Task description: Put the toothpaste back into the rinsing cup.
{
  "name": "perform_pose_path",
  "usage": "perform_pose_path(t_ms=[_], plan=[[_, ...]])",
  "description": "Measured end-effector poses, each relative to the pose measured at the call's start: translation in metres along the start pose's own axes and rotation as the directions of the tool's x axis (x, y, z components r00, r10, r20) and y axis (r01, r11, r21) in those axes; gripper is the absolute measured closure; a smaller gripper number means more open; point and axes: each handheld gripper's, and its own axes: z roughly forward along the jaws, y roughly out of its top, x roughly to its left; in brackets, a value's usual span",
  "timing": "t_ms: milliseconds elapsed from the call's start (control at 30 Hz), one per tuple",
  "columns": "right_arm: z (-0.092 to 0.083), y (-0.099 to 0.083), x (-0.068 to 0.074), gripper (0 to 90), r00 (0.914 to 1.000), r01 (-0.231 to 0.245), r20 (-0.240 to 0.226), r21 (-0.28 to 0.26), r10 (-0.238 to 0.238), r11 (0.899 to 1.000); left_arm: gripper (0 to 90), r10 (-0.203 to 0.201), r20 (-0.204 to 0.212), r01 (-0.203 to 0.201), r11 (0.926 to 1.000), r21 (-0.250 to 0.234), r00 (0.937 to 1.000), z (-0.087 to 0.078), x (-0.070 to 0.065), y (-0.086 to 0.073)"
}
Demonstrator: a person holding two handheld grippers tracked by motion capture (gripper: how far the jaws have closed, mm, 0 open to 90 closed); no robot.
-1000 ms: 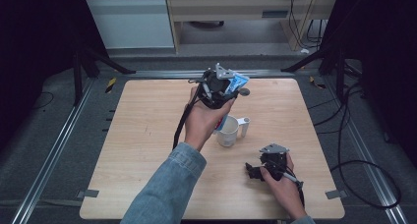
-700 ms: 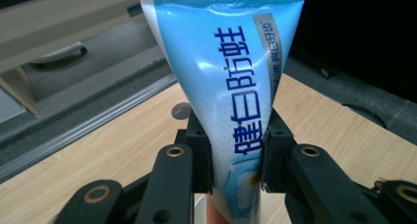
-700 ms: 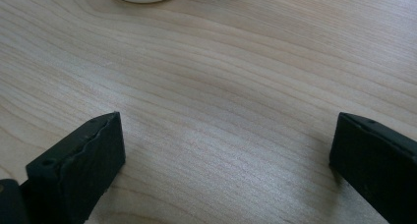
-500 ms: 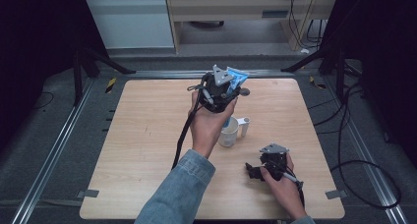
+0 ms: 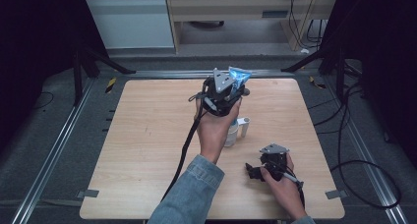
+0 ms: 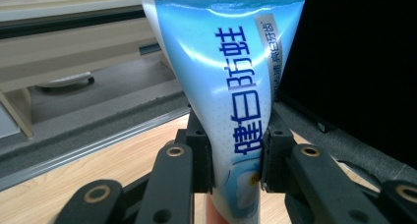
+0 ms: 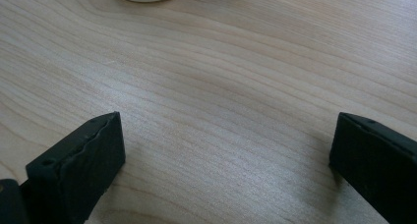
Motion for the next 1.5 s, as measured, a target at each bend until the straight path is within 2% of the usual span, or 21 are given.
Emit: perform_pose_path(t_ms=[167,433,500,600,767,967,1033,1133,1267,1500], plan=[[0.0,0.0,0.0,0.5,1.0,-0.005,0.002,-0.003,0.005,1.0,71.2,0.014,-0.014,-0.014,0.9995,-0.027,0.9998,-0.001,-0.003,0.0],[0.0,0.0,0.0,0.5,1.0,-0.003,0.0,-0.003,0.003,1.0,71.2,-0.016,-0.015,0.015,0.9973,-0.073,0.9998,-0.002,-0.001,-0.007],[0.0,0.0,0.0,0.5,1.0,-0.006,-0.001,-0.003,0.006,1.0,71.2,-0.012,-0.019,0.011,0.9968,-0.079,0.9998,-0.002,-0.002,-0.009],[0.0,0.0,0.0,0.5,1.0,-0.003,0.002,-0.003,0.003,1.0,71.3,0.02,-0.034,-0.023,0.9955,-0.092,0.9992,-0.002,-0.002,-0.012],[0.0,0.0,0.0,0.5,1.0,0.003,0.0,0.0,-0.003,1.0,71.2,0.018,-0.037,-0.022,0.9938,-0.109,0.9992,-0.001,-0.001,-0.017],[0.0,0.0,-0.001,0.5,0.9999,0.013,0.006,-0.004,-0.013,1.0,71.2,-0.01,-0.04,0.006,0.9952,-0.097,0.9992,0.007,0.005,-0.033],[0.0,0.0,0.0,0.5,1.0,0.003,0.003,0.0,-0.003,1.0,71.2,-0.015,-0.043,0.011,0.9953,-0.097,0.999,0.01,0.005,-0.038],[0.0,0.0,0.0,0.5,1.0,0.006,0.001,-0.002,-0.006,1.0,71.2,0.001,-0.052,-0.006,0.9964,-0.085,0.9986,0.012,0.006,-0.043],[0.0,0.0,0.0,0.5,1.0,0.006,0.003,-0.001,-0.006,1.0,71.1,-0.006,-0.052,0.002,0.9973,-0.074,0.9986,0.017,0.009,-0.049],[0.0,0.0,0.0,0.5,1.0,0.005,0.003,0.0,-0.005,1.0,71.1,-0.018,-0.064,0.015,0.9993,-0.033,0.9978,0.029,0.019,-0.071]])
